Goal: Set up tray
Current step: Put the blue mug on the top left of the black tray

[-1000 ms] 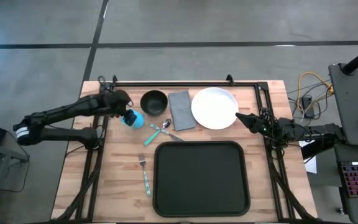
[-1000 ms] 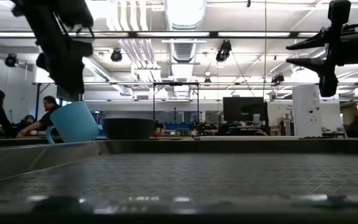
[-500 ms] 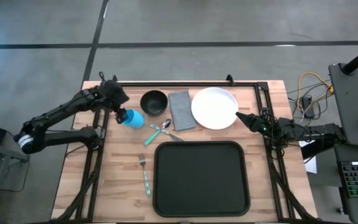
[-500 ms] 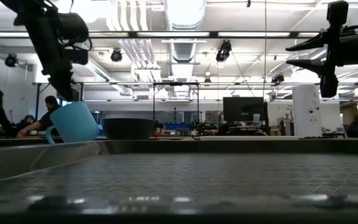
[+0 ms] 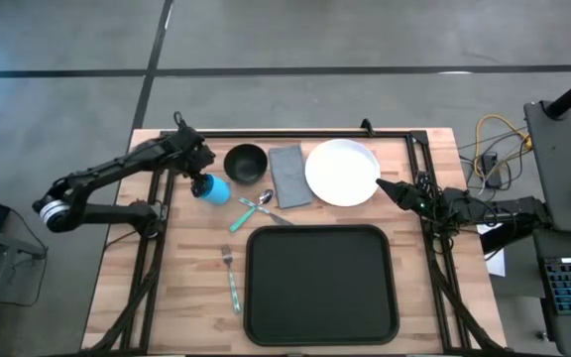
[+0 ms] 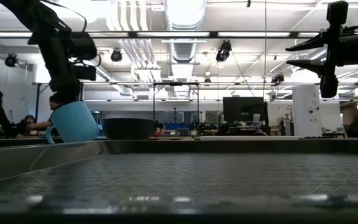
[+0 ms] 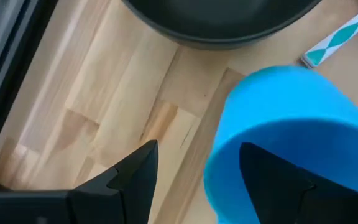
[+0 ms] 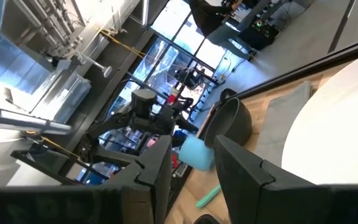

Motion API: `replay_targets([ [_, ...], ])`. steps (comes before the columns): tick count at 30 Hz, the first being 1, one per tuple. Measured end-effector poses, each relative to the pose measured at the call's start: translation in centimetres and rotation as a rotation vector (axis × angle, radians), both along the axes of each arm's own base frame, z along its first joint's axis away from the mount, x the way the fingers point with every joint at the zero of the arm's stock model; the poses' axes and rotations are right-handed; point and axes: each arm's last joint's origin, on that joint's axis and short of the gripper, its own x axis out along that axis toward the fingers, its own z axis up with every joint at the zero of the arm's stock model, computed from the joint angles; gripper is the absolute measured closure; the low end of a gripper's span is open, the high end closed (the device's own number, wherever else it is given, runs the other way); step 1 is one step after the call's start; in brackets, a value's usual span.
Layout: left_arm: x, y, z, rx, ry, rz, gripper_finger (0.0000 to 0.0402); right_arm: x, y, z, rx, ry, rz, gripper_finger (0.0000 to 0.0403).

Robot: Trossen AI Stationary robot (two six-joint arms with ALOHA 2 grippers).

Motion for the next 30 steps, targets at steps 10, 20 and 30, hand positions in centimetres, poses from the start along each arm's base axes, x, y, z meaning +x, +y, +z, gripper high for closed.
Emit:
replay_targets([
  [10,0.8,0.9,-2.7,-0.123,0.117,0.001,0.0244,0.0,0.0,0.0,0.0,0.0,0.001,0.0291],
  [20,0.2,0.1,-1.6,-0.173,0.105,0.126,0.0394,0.0,0.0,0.0,0.0,0.004,-0.008,0.0291],
  [30,0.8,-3.5,6.3,-0.278,-0.061,0.301,0.04,0.0,-0.1,-0.2,0.004,0.024,-0.026,0.0291],
])
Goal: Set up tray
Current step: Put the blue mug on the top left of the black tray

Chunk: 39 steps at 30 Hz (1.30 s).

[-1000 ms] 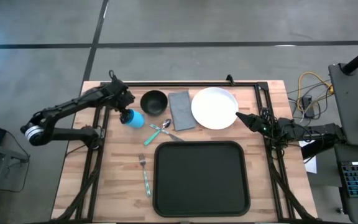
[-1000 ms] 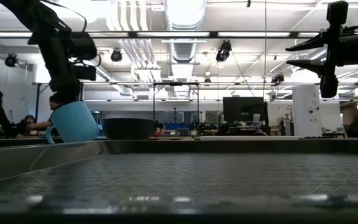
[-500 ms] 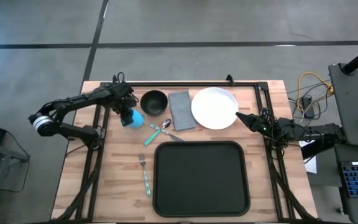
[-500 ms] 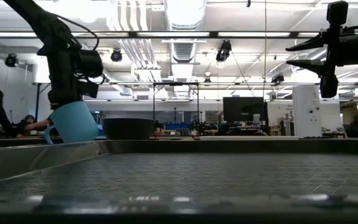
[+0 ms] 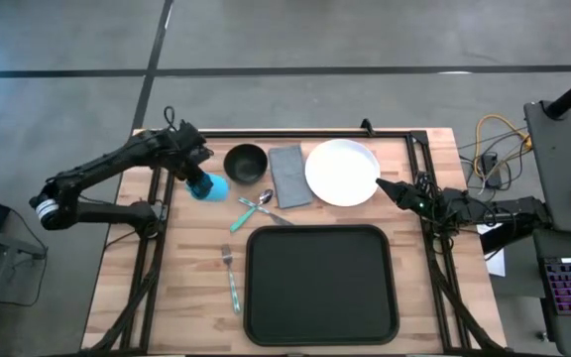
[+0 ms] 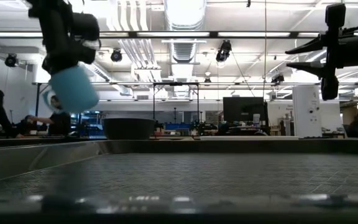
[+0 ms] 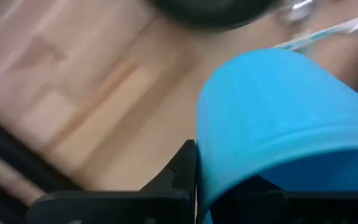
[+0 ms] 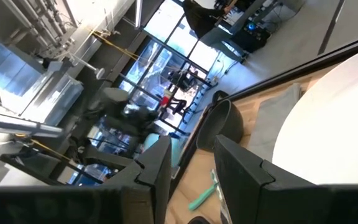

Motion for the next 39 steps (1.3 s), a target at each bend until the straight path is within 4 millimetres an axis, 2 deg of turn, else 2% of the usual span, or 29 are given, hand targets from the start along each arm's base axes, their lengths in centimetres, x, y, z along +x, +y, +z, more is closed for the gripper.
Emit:
replay_targets([
  [5,2.4,-2.7,2.4,-0.056,-0.096,-0.018,0.04,0.1,0.0,-0.1,-0.005,0.021,0.0,0.0291],
  [12,5.8,-5.9,3.6,-0.13,-0.107,-0.062,0.0401,0.4,0.0,-0.4,-0.002,0.053,0.0,0.0291],
  [21,8.4,-8.8,3.4,-0.178,-0.16,-0.092,0.0401,0.7,0.0,-0.8,0.04,0.072,0.003,0.0291],
  [27,9.9,-10.5,2.8,-0.225,-0.192,0.065,0.0401,0.8,0.1,-1.0,0.042,0.095,0.009,0.0291],
  [31,10.9,-11.6,1.6,-0.27,-0.152,0.226,0.0401,0.9,0.1,-1.0,0.033,0.105,0.011,0.0291],
  [39,14.5,-14.5,1.1,-0.325,-0.099,0.307,0.0401,0.9,0.2,-1.3,0.022,0.137,0.058,0.0291],
])
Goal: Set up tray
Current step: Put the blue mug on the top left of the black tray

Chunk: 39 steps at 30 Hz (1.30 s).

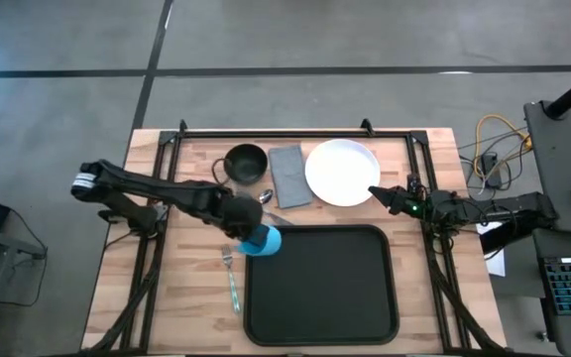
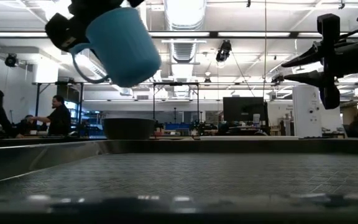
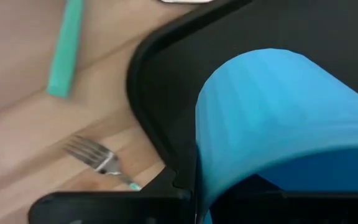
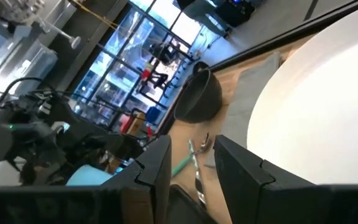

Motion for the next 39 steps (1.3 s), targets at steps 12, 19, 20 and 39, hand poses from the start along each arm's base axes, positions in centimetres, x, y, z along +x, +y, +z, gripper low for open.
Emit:
replay_targets([
  [12,3.6,-2.0,-1.5,-0.07,0.199,-0.059,0.0401,0.1,0.1,-0.2,-0.009,0.028,0.034,0.0291],
  [19,3.9,-2.3,-3.6,-0.102,0.262,-0.07,0.0401,0.1,0.1,-0.2,-0.012,0.033,0.034,0.0291],
  [20,3.9,-2.2,-3.9,-0.101,0.269,-0.065,0.0401,0.1,0.1,-0.2,-0.013,0.033,0.034,0.0291],
  [39,3.1,0.2,-8.5,-0.117,0.302,0.09,0.0401,0.2,0.1,-0.5,-0.014,0.059,0.036,0.0291],
])
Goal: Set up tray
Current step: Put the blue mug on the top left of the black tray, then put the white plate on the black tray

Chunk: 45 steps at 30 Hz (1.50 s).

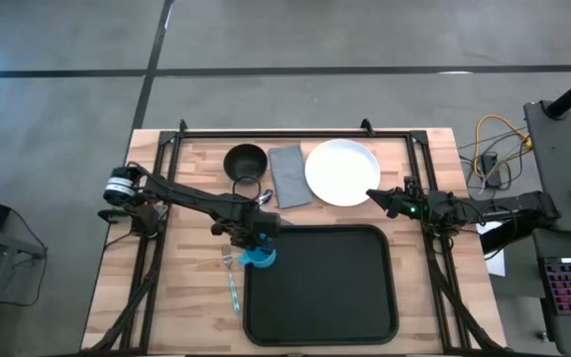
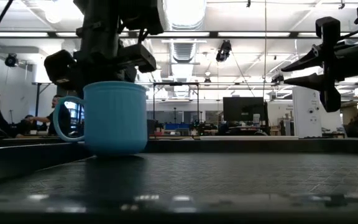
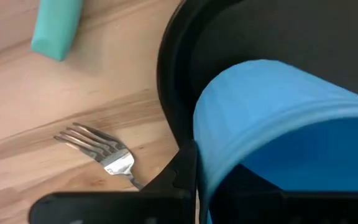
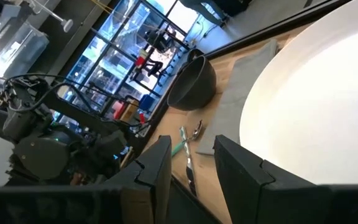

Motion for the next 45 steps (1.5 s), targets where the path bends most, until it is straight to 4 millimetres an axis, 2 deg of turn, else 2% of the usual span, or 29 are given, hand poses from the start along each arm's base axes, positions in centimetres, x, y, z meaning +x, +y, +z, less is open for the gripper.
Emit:
replay_targets([
  [7,0.4,0.2,0.4,0.064,-0.038,0.025,0.0391,0.0,0.0,0.0,-0.002,0.002,0.002,0.0291],
  [26,0.5,0.2,0.4,0.08,-0.042,0.02,0.0386,0.0,0.2,-0.5,0.006,0.051,0.07,0.0291],
  [32,0.3,0.3,0.9,0.108,-0.058,0.025,0.0346,0.0,0.2,-0.5,0.003,0.052,0.071,0.0291],
  [39,-0.6,0.3,3.3,0.104,-0.146,0.009,0.0281,0.0,0.2,-0.5,0.004,0.052,0.071,0.0291],
  [45,-2.1,0.5,7.4,0.125,-0.36,-0.034,0.0271,0.1,0.2,-0.4,0.004,0.048,0.07,0.0291],
])
